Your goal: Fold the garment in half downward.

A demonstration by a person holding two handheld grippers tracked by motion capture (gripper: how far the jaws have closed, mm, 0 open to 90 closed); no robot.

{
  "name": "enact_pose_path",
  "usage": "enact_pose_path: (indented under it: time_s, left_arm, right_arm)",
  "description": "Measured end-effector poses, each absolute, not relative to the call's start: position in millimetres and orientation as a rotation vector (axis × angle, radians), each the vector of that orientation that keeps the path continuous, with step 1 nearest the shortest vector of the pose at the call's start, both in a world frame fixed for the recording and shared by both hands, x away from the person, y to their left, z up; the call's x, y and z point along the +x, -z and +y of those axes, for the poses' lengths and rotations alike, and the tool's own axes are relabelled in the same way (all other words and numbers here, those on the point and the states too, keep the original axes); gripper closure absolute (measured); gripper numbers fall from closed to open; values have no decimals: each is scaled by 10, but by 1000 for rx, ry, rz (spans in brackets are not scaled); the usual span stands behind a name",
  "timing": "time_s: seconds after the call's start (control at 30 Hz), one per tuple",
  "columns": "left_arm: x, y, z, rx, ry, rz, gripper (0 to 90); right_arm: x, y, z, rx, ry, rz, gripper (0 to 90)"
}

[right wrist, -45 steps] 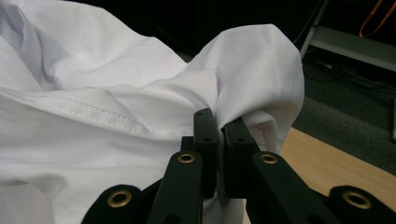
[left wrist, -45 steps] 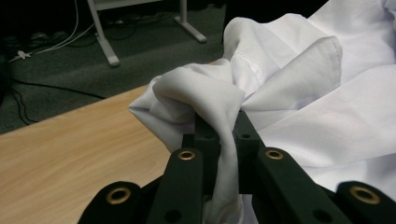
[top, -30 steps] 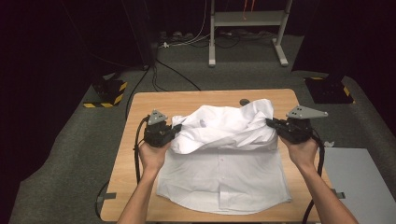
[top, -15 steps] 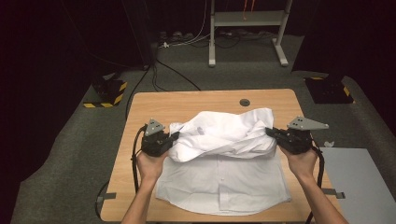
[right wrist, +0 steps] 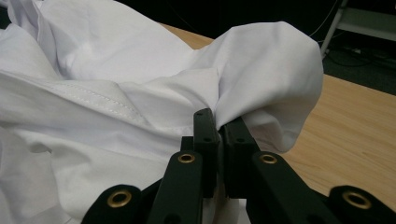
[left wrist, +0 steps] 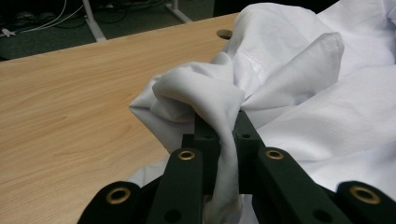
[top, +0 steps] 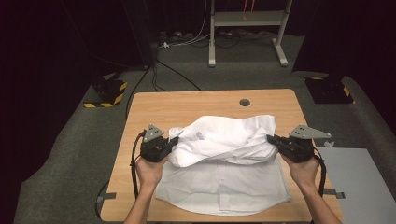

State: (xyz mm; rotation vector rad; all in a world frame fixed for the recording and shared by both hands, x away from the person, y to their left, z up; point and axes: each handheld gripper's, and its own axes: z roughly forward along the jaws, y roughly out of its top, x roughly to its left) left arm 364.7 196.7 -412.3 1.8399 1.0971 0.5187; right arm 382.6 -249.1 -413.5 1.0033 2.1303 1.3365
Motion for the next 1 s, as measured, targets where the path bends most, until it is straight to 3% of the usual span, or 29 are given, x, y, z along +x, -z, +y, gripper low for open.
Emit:
enact_pose_path:
  time_s: [1.0]
  left_arm:
    - [3343, 4425, 1965, 1836, -521, 1117, 844]
  right_arm:
    - [3488, 4470, -2484, 1029, -1330, 2140, 867]
